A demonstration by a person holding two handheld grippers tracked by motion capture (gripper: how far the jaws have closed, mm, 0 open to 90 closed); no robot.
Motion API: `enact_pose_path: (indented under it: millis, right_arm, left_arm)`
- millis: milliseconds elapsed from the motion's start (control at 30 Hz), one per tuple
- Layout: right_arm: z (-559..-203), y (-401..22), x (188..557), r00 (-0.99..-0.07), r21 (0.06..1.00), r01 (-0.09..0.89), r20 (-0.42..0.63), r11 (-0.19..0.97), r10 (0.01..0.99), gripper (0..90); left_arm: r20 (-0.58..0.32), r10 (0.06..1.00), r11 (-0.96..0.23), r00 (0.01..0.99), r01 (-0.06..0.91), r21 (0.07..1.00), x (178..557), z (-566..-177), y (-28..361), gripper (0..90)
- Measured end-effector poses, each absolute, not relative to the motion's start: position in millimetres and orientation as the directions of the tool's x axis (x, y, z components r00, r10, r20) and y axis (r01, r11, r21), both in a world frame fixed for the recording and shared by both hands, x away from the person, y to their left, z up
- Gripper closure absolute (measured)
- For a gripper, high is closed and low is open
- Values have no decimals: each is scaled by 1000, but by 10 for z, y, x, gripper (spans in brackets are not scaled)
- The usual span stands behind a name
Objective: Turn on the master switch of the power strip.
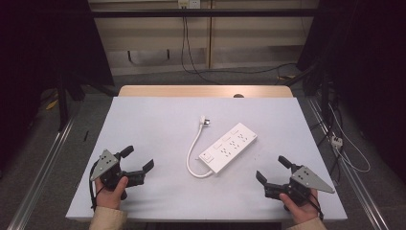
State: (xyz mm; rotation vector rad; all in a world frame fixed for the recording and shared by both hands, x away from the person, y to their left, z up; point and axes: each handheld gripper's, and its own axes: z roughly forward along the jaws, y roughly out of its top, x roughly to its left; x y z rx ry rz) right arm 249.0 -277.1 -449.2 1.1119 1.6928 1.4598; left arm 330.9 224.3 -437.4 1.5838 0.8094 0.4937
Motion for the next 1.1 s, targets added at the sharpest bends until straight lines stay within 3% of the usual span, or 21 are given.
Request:
enact_pose_path:
  millis: [1100]
  right_arm:
    - [-4421,-2571,2731,-480,968,240,57,68,876,62]
  left_arm:
    - [-135,718,-20,682,214,977,3303,-4371,2206,42]
